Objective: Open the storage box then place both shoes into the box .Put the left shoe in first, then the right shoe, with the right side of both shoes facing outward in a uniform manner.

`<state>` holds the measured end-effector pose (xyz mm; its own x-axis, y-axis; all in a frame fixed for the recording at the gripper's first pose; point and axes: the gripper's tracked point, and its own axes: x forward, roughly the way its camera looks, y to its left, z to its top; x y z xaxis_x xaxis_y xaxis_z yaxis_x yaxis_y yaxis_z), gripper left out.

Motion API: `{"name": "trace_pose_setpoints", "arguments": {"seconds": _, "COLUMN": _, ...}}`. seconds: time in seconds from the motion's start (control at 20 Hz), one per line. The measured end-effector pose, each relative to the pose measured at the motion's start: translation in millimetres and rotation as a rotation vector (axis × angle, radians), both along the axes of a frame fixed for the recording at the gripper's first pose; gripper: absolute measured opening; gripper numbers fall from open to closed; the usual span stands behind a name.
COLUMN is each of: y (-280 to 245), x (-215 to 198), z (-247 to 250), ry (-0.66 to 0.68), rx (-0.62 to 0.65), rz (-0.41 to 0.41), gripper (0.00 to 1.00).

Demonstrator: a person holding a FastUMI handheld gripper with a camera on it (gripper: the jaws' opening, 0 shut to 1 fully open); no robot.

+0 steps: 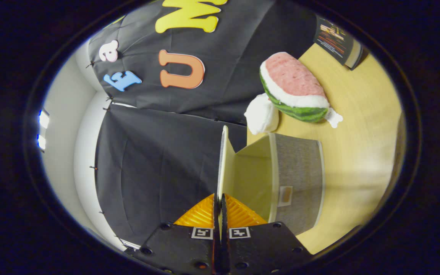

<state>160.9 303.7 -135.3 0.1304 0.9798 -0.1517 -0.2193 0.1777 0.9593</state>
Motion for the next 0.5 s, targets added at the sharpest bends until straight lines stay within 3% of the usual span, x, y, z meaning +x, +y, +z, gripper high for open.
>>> {"name": "trace_pose_setpoints", "arguments": {"seconds": 0.5, "y": 113, "x": -36, "z": 81, "ry": -0.111, "rx": -0.054, "rz": 0.069, "gripper": 0.01}}
